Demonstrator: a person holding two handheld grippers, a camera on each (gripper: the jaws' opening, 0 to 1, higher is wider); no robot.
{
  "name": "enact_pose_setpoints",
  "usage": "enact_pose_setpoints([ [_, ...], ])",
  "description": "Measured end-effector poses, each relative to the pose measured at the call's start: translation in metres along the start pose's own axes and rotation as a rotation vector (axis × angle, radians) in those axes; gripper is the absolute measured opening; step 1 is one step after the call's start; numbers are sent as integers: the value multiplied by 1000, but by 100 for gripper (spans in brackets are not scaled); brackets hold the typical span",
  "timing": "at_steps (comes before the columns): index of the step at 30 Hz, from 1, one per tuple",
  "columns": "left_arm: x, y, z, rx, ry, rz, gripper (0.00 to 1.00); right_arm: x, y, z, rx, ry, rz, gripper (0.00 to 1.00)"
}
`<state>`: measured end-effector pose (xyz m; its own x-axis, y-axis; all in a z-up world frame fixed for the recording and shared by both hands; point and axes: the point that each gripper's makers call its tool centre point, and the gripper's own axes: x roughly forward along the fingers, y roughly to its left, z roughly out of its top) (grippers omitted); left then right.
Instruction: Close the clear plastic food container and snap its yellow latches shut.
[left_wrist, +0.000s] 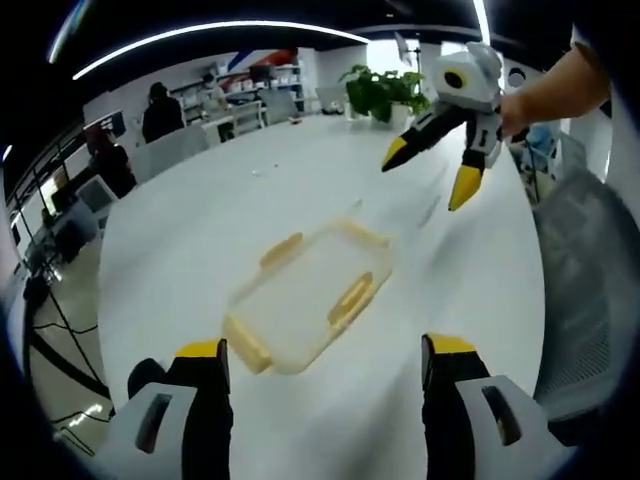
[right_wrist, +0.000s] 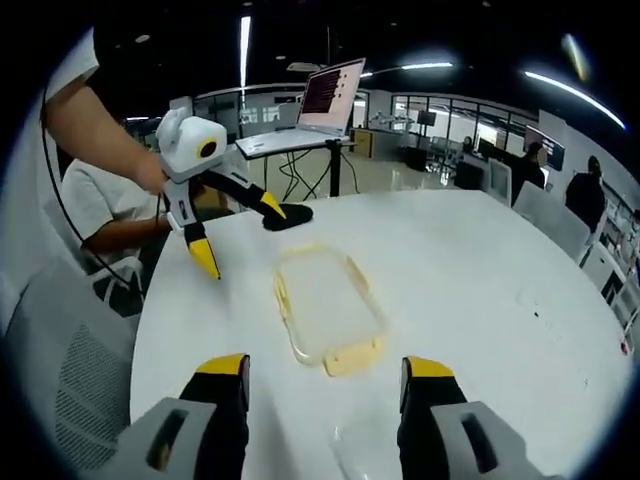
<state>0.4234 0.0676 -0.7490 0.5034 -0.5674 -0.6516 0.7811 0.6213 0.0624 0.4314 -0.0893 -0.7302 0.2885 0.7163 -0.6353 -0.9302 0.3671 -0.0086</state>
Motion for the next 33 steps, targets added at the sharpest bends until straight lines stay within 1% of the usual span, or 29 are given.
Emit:
enact_pose_setpoints([
  [2, 1, 2, -1, 13, 8, -1, 76, 3, 0, -1, -6, 7, 8, 59],
  [6, 3, 7, 0, 8, 6, -6, 75, 9, -3, -1, -17, 19, 25, 59],
  [9, 6, 9, 1, 31, 18, -18, 75, 13, -4, -2, -28, 31, 37, 59],
  [13, 9, 13, 4, 45, 19, -26, 74, 17, -7, -4, -50, 53, 50, 59],
  [14, 10, 15, 3, 63, 24, -26, 74, 17, -8, -4, -46, 54, 54, 59],
  [17, 13, 20, 4, 62, 23, -29, 73, 20, -9, -3, -40, 57, 61, 59],
  [19, 14, 22, 3, 69, 29, -33, 73, 22, -9, -6, -51, 70, 65, 59],
  [24, 16, 25, 1, 101, 44, -46, 72, 26, -9, -7, -74, 86, 77, 59],
  [27, 16, 25, -1, 150, 64, -68, 72, 28, -7, -9, -99, 102, 90, 59],
  [30, 17, 26, -2, 162, 73, -79, 71, 31, -5, -11, -133, 120, 104, 59],
  [33, 18, 27, -4, 181, 83, -90, 71, 32, -5, -12, -139, 128, 110, 59],
])
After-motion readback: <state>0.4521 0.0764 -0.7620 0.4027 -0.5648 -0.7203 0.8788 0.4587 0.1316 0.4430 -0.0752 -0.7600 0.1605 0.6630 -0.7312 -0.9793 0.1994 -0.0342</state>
